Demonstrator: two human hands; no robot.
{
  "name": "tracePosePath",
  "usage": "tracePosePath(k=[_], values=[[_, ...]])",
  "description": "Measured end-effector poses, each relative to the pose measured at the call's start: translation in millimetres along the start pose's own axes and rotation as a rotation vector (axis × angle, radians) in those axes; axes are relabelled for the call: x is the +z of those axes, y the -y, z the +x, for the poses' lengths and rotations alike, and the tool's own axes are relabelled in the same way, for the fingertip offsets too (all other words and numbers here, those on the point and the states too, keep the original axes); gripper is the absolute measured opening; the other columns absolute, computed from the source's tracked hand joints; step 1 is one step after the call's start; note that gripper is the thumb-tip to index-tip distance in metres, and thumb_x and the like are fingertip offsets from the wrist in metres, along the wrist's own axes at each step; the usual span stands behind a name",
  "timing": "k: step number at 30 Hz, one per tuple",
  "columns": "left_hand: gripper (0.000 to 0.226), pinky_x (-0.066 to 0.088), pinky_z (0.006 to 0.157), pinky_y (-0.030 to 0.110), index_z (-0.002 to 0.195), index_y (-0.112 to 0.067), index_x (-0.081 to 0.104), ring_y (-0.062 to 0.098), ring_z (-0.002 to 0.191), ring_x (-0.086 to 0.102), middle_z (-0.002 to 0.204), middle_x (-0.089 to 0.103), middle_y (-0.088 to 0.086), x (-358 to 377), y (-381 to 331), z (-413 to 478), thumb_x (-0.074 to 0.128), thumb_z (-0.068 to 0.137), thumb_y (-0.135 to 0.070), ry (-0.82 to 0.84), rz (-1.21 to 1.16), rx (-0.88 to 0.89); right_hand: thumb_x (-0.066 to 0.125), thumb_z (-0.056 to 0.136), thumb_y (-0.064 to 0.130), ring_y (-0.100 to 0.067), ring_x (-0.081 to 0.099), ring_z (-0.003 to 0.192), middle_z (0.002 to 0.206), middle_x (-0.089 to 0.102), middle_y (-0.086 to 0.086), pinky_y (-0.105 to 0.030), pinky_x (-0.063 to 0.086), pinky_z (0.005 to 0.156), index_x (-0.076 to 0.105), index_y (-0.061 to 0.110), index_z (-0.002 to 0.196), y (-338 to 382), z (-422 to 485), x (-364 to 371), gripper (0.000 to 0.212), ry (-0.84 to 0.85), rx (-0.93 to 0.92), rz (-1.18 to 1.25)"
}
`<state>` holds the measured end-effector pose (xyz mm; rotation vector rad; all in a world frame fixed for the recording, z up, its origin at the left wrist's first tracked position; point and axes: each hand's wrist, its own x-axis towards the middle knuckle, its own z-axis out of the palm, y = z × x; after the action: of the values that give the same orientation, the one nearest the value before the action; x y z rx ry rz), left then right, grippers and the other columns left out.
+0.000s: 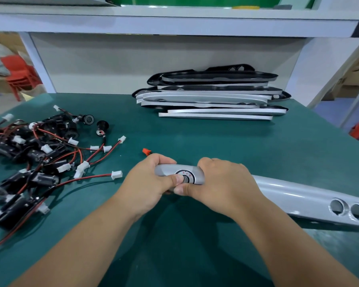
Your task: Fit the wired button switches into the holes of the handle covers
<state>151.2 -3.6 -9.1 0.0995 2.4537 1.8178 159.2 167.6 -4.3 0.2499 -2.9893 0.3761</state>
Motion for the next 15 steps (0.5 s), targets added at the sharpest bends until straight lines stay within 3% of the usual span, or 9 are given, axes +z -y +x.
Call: tracePosePath(k=[2,8,11,15], values=[[0.023,0.056,0.084,0.045,0.097,-0.019,0.062,0.029,0.085,0.069,0.093,0.072,0.007,0.1,-0.3,0.1,0.074,0.079,-0.013,0.008,0.003,0.002,0.04,0.063,0.086,-0.005,0.045,0.063,0.069,0.049,0.009,-0.03,0.026,0.055,0.037,0.026,0.07,-0.5,0.8,-0.7,0.06,0.002,0.002,0.019],[0.02,0.055,0.084,0.038,0.091,-0.029,0.062,0.021,0.087,0.067,0.091,0.071,-0.001,-1.3,1.3,1.6,0.074,0.079,-0.018,-0.021,0.07,0.056,0.033,0.062,0.088,-0.005,0.042,0.063,0.068,0.046,0.01,-0.032,0.024,0.057,0.032,0.027,0.068,2.9,1.4,-0.2,0.061,-0.059,-0.009,-0.037],[0.02,0.053,0.087,0.044,0.093,-0.029,0.062,0.023,0.09,0.066,0.093,0.071,0.0,-3.0,1.8,2.3,0.074,0.079,-0.022,0.007,0.047,0.064,0.033,0.058,0.09,-0.01,0.043,0.067,0.071,0.045,0.011,-0.033,0.025,0.06,0.031,0.028,0.07,1.4,-0.2,-2.7,0.063,-0.051,-0.043,-0.055],[0.021,0.054,0.086,0.037,0.097,-0.03,0.06,0.018,0.088,0.067,0.093,0.071,-0.001,-6.7,4.3,5.9,0.07,0.084,-0.016,0.056,0.061,0.072,0.048,0.057,0.086,-0.012,0.047,0.082,0.083,0.049,0.013,-0.034,0.034,0.071,0.042,0.032,0.091,-13.6,-4.8,-14.3,0.065,0.053,-0.068,-0.05]])
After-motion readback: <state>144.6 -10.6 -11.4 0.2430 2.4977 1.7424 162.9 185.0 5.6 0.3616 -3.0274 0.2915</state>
